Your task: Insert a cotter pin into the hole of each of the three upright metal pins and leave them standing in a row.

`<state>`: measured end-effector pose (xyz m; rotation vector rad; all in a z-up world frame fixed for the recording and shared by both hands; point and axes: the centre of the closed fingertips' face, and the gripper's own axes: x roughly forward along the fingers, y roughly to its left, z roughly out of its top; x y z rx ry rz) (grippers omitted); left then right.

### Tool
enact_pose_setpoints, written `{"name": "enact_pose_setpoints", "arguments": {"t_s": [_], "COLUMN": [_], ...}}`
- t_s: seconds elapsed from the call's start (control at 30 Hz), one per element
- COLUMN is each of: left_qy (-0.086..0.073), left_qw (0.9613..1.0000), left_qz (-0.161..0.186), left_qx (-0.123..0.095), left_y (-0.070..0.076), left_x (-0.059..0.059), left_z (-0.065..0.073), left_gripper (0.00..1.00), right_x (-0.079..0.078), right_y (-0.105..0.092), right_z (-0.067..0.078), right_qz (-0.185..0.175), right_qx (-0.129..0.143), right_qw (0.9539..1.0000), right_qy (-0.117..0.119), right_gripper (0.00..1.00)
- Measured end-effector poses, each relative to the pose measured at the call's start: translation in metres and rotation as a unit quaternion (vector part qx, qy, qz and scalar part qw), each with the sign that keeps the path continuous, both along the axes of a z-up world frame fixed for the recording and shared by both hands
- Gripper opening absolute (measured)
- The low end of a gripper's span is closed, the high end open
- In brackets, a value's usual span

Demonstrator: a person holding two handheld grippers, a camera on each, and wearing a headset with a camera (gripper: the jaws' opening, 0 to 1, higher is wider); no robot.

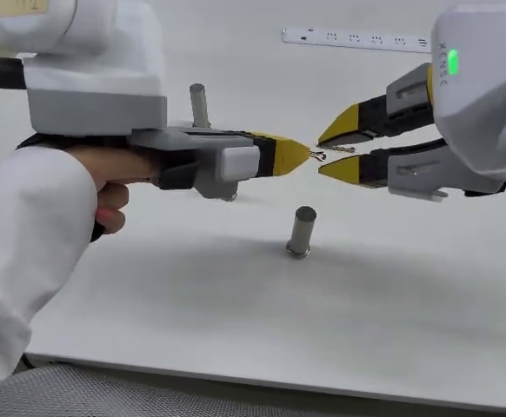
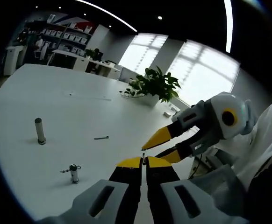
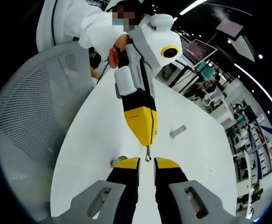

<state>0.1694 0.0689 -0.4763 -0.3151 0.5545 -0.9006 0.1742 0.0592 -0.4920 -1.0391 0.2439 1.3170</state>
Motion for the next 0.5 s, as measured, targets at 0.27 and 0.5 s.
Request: {"name": "enact_pose_setpoints", "arguments": {"t_s": [0.27,0.5], "left_qy": [-0.039,-0.119], "left_qw": [0.9982,0.9863], "left_qz": [-0.026,-0.077], "left_qx": [0.039,0.084], "left_y": [0.003,-0.002], "left_x": [-0.007,-0.015], "left_z": [0.000,0.007], "left_gripper": [0.00,0.00], "right_x": [-0.005,-0.012], "right_y": [-0.005,-0.010], "right_z": [-0.007,-0.009], "right_qz": [-0.052,-0.071], "right_qx": [0.060,0.099], "right_qw": [0.9882,0.9672], "right_qy": [0.131,0.223], "right_gripper": [0.10,0.13]}}
